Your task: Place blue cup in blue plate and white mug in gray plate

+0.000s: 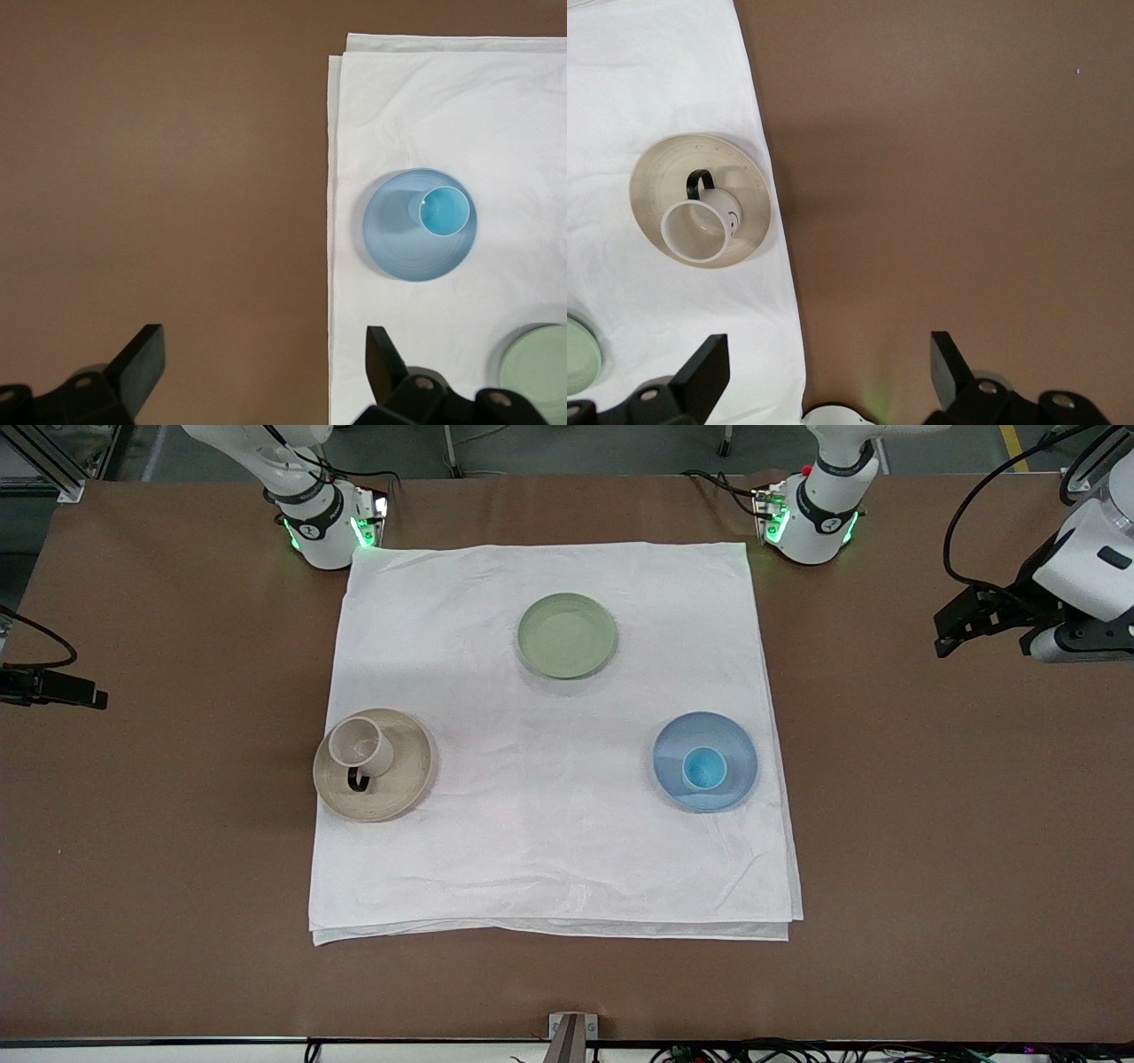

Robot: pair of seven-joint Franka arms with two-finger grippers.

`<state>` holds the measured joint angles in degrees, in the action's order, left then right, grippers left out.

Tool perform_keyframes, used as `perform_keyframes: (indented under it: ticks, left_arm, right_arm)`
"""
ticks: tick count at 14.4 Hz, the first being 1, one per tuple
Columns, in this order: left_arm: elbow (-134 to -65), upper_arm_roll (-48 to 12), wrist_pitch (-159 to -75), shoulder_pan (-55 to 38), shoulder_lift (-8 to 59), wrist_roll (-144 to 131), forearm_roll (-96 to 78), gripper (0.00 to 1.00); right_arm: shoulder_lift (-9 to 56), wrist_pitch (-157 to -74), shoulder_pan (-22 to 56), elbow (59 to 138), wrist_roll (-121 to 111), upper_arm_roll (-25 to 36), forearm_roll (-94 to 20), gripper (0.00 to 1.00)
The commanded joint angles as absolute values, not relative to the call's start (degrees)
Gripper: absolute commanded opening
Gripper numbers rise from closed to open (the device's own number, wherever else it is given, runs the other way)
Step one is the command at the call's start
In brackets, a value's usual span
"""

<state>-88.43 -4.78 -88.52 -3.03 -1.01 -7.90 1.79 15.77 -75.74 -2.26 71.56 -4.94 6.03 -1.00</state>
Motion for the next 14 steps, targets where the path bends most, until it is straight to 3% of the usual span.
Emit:
perform_keyframes:
  ticks: [1, 10, 14]
  left_arm:
    - [-88.5, -5.0, -89.0, -2.2, -1.1, -4.2, 0.8, 1.0]
    - [-88.5, -4.9, -88.9, -1.8, -1.7, -1.7, 0.8, 1.0]
    - [-88.4, -4.8, -88.8, -1.8, -1.8, -1.7, 0.8, 1.0]
  right_arm:
    - [8.5, -79.9, -1.2, 81.0, -5.1, 5.6, -1.3, 1.0]
    - [-4.6, -84.5, -0.2, 94.7, -5.3, 5.5, 0.3, 1.0]
    - [-7.2, -85.2, -0.2, 95.5, -5.5, 5.4, 0.6, 1.0]
